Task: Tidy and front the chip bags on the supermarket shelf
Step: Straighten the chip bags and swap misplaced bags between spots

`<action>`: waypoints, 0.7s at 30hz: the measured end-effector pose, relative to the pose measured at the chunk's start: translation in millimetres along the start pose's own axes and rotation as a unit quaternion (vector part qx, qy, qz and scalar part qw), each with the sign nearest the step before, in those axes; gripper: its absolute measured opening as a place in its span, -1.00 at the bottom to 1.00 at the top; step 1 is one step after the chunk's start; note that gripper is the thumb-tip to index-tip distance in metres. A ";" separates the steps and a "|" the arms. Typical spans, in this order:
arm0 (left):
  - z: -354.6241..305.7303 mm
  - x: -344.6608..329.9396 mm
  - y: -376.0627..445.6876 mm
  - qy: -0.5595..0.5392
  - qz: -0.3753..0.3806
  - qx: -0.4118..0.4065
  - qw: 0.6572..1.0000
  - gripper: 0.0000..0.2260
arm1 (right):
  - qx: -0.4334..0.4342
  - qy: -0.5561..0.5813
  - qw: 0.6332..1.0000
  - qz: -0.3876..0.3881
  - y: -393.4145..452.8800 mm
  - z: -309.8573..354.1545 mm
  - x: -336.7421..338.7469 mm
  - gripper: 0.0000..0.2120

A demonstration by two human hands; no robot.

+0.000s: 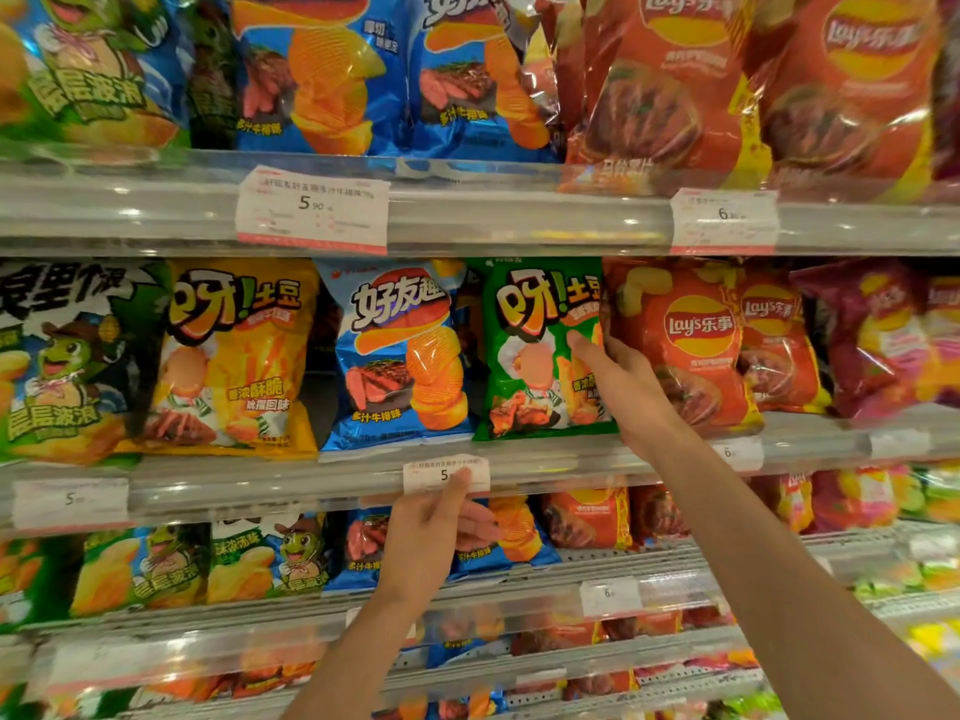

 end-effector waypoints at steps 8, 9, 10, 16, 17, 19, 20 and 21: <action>-0.1 1.4 0.1 0.020 0.004 0.000 1.000 -0.51 | -0.022 0.003 0.999 -0.040 -0.5 1.9 -0.2 -0.75; 0.5 1.8 0.5 0.021 0.005 0.000 1.000 -0.51 | -0.023 0.003 0.999 -0.044 -0.7 2.2 -0.8 -0.75; 1.0 2.1 0.8 0.021 0.006 0.001 1.000 -0.51 | -0.023 0.002 0.999 -0.046 -0.1 1.6 -1.0 -0.75; 2.7 3.5 2.1 0.024 0.001 0.007 1.000 -0.50 | -0.007 -0.020 0.997 -0.068 -2.2 1.5 -2.5 -0.50; 3.2 3.8 2.3 0.023 0.000 0.008 1.000 -0.50 | 0.000 -0.026 0.997 -0.073 -3.0 2.9 -2.5 -0.49; 3.9 4.0 2.5 0.022 -0.001 0.013 1.000 -0.50 | 0.006 -0.041 0.996 -0.085 -4.7 4.9 -1.4 -0.46; 4.0 4.1 2.5 0.023 -0.001 0.014 1.000 -0.50 | 0.008 -0.048 0.995 -0.092 -6.7 6.5 -0.8 -0.44; 4.5 4.5 2.9 0.025 -0.001 0.014 1.000 -0.50 | 0.013 -0.055 0.994 -0.098 -8.9 8.1 0.0 -0.42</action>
Point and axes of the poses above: each hand's wrist, its own y-axis towards the middle knuckle, its own x-axis out of the back of the hand, z = x × y, the point moved 8 cm from there along y, towards the middle knuckle, and after that the axes turned 11 degrees about -y, right-handed, at the moved point
